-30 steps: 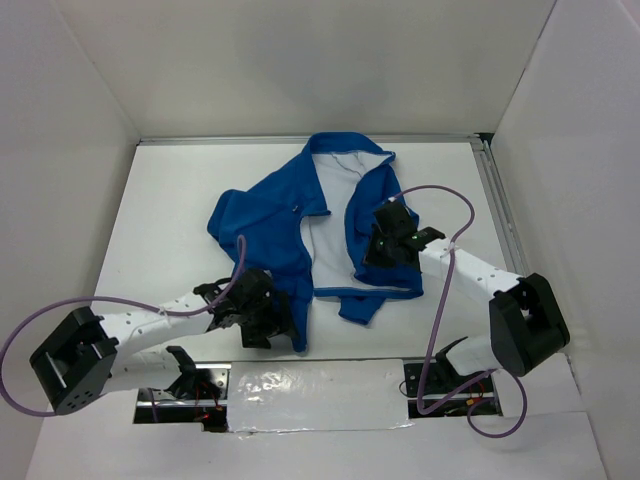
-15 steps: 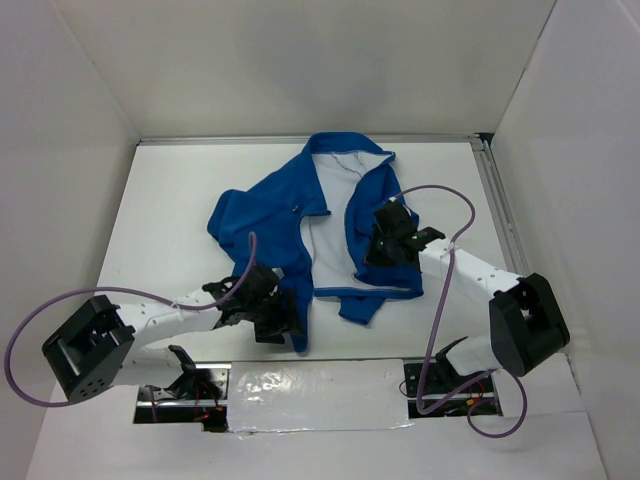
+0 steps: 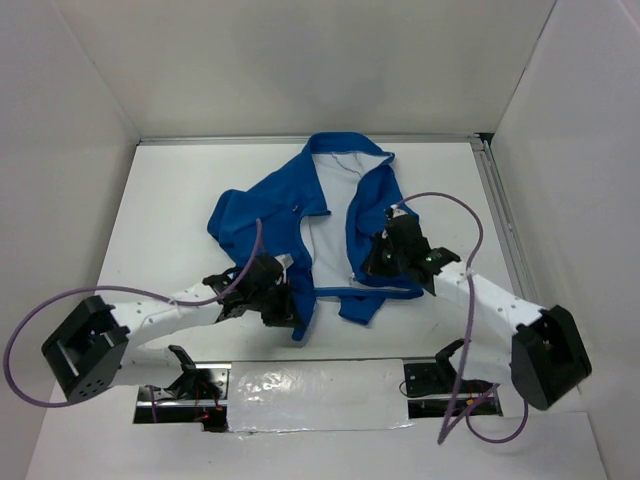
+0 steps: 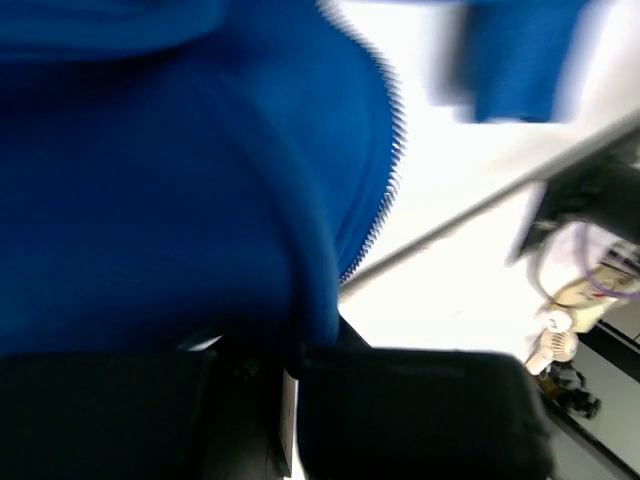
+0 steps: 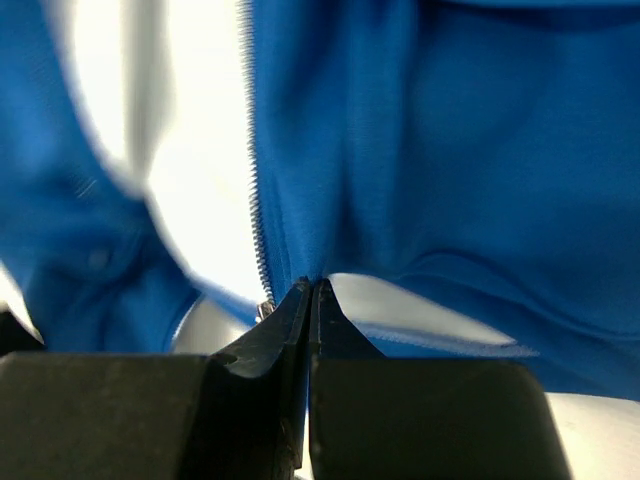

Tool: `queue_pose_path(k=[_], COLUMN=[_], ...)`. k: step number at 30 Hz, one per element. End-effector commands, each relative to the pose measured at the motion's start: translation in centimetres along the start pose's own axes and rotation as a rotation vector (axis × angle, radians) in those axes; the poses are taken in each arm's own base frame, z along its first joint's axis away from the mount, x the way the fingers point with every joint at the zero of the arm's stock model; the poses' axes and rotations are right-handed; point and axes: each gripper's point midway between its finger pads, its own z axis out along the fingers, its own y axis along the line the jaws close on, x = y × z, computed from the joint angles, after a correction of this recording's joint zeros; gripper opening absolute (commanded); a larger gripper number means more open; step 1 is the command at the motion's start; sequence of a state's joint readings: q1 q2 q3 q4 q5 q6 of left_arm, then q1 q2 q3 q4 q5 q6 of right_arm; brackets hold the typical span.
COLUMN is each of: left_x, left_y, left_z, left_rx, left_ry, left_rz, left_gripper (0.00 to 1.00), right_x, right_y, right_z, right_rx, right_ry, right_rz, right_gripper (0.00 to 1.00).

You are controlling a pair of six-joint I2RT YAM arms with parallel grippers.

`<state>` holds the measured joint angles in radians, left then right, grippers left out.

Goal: Zip up the jacket

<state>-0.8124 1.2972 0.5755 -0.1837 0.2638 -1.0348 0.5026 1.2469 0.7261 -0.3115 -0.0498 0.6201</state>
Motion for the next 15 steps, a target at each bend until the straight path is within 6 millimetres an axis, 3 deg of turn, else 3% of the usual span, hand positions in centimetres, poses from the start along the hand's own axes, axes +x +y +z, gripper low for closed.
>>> queue_pose_path(k=[1, 2, 5, 8, 11, 15], left_x=[-3.4, -3.9, -5.3, -6.5, -7.0, -5.3], left_y=[-5.1, -6.1, -8.1, -8.7, -7.8, -4.7], left_z=[-3.3, -4.6, -7.4, -8.8, -8.4, -5.2], left_rx=[0.131, 0.162, 0.221, 0.237, 0.195, 0.119], left_ry=[-0.157, -0.196, -0.300, -0.380, -0.405, -0.310], left_rz=[0.117, 0.136, 0.166, 0.158, 0.128, 0.070], left_gripper=[0.00, 0.00, 0.00, 0.00, 0.00, 0.00], right_x=[-0.8, -1.9, -0.6, 1.6, 5.0, 8.8], right_y=[4.8, 6.1, 8.4, 8.4, 7.2, 6.7], right_z=[-2.7, -4.0, -5.8, -5.4, -3.7, -2.3], right_rx=[-0.266, -0.325, -0.458, -0.455, -0.383, -0.338], right_ry=[-0.105, -0.176, -0.198, -0.152, -0.054, 0.050], right_rz=[-0.136, -0.150, -0.229, -0.236, -0.236, -0.265], right_gripper=[0.00, 0.00, 0.00, 0.00, 0.00, 0.00])
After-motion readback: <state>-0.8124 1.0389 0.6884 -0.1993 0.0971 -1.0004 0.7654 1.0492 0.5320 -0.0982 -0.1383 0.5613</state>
